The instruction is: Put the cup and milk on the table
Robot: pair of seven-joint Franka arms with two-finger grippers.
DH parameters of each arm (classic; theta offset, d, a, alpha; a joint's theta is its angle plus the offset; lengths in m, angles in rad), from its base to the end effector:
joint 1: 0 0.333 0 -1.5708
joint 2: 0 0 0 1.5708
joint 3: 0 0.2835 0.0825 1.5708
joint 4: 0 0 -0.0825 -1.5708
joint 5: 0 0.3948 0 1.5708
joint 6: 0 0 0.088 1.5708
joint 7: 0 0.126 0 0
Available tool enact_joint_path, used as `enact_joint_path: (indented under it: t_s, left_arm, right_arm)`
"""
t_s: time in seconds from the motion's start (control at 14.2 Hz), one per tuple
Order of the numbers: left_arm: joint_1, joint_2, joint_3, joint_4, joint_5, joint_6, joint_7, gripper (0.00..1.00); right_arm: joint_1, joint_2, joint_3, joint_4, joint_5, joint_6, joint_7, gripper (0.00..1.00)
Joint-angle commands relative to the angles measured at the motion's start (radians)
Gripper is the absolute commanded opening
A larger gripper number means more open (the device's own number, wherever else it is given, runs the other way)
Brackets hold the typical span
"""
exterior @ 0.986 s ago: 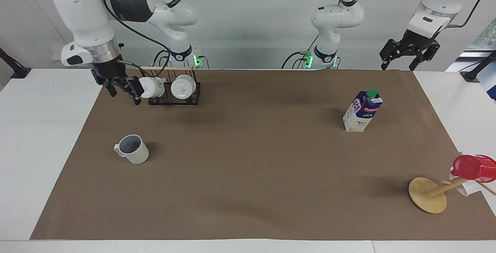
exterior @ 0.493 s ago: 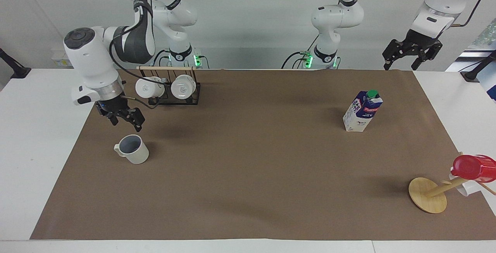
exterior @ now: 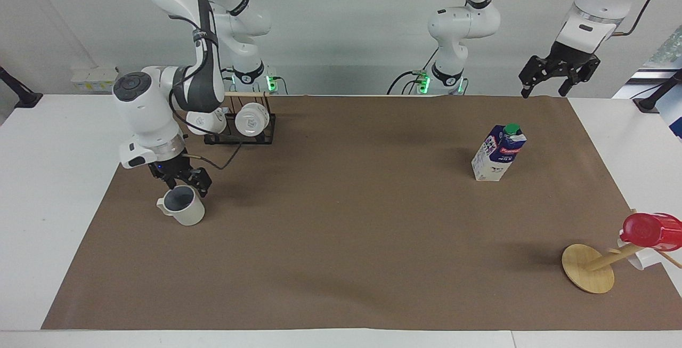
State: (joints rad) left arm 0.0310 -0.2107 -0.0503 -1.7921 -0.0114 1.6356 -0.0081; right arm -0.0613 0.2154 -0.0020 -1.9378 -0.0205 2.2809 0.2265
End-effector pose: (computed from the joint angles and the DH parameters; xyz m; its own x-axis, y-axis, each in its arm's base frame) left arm 0.5116 -0.0133 0.5846 0.9985 -0.0099 0.0539 -0.0100 -0.9999 0.0013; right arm 0.6183 -0.0399 0.3303 0.9537 -0.2723 0.1279 -0.2731 -0.9619 -0.0115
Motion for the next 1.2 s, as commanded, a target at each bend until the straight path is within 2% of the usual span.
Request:
enact_joint_path:
  t_s: [0.0, 0.21, 0.28, 0.42, 0.56, 0.77, 1.13]
  left_arm:
    - [-0.01, 0.011, -0.009, 0.027, 0.011, 0.006, -0.009, 1.0]
    - [-0.006, 0.004, -0.009, 0.027, 0.01, -0.016, -0.018, 1.0]
    - [-0.002, 0.004, -0.008, 0.027, 0.01, -0.016, -0.02, 1.0]
    - [0.003, 0.005, -0.006, 0.027, 0.01, -0.013, -0.021, 1.0]
    - [-0.006, 0.004, -0.008, 0.027, 0.01, -0.014, -0.02, 1.0]
    - [-0.01, 0.004, -0.009, 0.027, 0.01, -0.014, -0.01, 1.0]
    - [-0.008, 0.001, -0.023, 0.016, 0.008, -0.013, -0.016, 1.0]
  right_arm:
    - [-0.005, 0.025, 0.002, -0.007, 0.008, 0.041, -0.059, 1.0]
    - [-0.005, 0.045, 0.002, -0.009, 0.007, 0.066, -0.064, 0.98]
    - [-0.005, 0.054, 0.002, -0.009, 0.007, 0.069, -0.064, 0.89]
    - [-0.002, 0.064, 0.004, -0.009, 0.007, 0.077, -0.067, 0.52]
    - [0.005, 0.062, 0.004, -0.006, 0.007, 0.069, -0.066, 0.01]
    - [0.005, 0.047, 0.011, 0.005, 0.008, 0.058, -0.059, 0.0]
    - [0.052, -0.04, 0.016, 0.02, 0.014, -0.037, 0.006, 0.0]
